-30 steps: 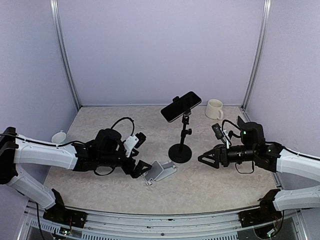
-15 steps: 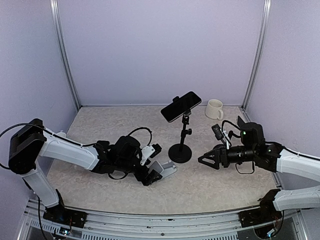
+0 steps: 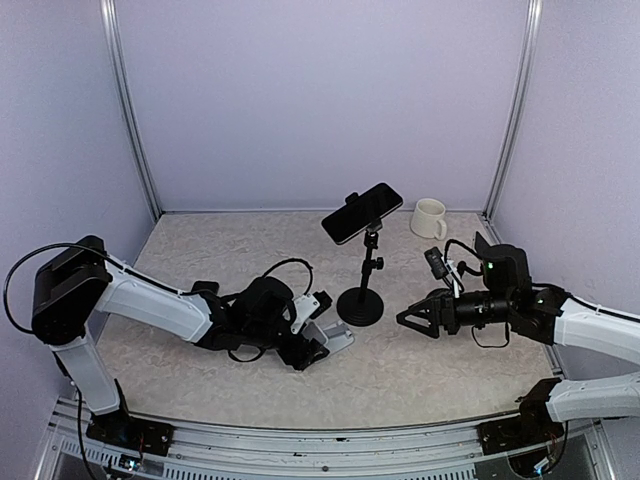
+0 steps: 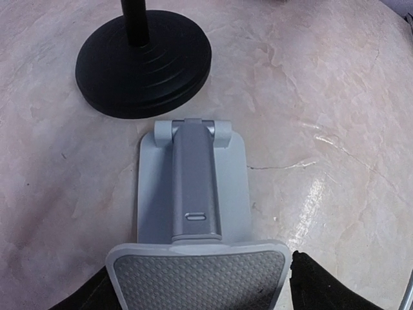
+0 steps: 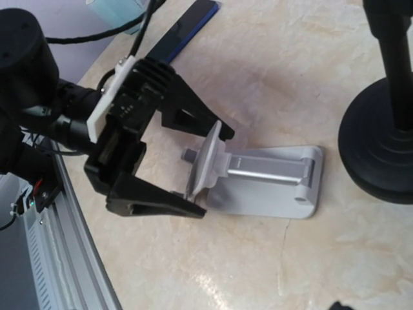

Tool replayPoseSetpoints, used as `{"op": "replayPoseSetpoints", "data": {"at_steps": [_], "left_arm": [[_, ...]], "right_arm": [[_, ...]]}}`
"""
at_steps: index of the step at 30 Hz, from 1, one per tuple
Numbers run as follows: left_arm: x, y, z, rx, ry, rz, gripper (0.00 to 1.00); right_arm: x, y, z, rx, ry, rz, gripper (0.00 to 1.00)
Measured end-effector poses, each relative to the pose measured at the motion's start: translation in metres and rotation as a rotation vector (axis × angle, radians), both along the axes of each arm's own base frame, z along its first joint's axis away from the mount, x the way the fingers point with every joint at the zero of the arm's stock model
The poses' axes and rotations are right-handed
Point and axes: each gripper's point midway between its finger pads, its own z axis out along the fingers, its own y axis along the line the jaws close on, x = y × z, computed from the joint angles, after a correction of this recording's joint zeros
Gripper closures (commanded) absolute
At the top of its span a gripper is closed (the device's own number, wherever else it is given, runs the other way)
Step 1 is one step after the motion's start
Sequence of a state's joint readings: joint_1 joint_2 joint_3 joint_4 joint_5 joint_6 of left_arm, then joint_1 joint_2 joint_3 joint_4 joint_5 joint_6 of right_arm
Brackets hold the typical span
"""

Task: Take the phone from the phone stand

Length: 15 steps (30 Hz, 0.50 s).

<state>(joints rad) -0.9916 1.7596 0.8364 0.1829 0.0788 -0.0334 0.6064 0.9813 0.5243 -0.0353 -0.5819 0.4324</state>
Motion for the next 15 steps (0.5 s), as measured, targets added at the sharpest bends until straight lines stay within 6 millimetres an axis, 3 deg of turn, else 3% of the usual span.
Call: {"op": "replayPoseSetpoints", "data": {"at_steps": [8, 15], "left_arm": [[0.009, 0.003, 0.002, 0.015, -0.034, 0.055, 0.4], [0.012, 0.009, 0.01, 0.018, -0.053, 0.085, 0.47]], "right_arm": [[0.0, 0.0, 0.0, -0.001, -0.001, -0.003, 0.18], [-0.001, -0.001, 0.001, 0.002, -0.003, -0.005, 0.18]]}}
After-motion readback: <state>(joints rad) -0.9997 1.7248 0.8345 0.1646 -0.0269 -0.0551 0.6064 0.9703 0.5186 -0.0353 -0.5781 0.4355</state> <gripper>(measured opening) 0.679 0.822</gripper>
